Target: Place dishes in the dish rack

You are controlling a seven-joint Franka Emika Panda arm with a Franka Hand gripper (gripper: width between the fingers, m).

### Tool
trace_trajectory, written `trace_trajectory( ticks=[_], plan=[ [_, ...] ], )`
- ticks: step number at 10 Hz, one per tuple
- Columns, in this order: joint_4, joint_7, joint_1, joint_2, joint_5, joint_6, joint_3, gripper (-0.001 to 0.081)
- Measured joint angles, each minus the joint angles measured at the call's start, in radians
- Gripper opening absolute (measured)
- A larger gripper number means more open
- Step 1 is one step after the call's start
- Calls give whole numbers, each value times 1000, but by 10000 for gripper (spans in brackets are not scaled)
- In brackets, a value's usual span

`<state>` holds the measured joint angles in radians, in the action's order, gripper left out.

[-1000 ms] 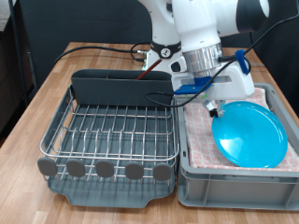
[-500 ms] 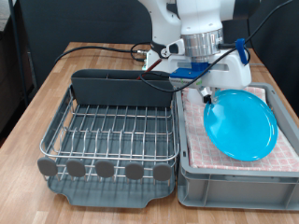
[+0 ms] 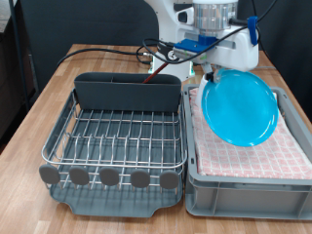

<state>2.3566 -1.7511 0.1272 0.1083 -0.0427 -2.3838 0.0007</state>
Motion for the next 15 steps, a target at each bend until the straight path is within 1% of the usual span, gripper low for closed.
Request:
trace_trajectory(
  ticks=[2, 4, 6, 9, 12, 14, 15],
  plan=[
    [-31, -35, -10, 34, 31, 99, -1, 25],
    [-63, -46, -17, 50, 35, 163, -6, 25],
    [-81, -60, -21, 64, 46, 195, -11, 25],
    [-96, -108, -24, 80, 68, 241, -13, 25],
    [-115, -140, -25, 86, 70, 325, -13, 25],
    [-113, -135, -24, 86, 69, 303, -13, 25],
    [-113, -135, -24, 85, 69, 305, -13, 25]
  ],
)
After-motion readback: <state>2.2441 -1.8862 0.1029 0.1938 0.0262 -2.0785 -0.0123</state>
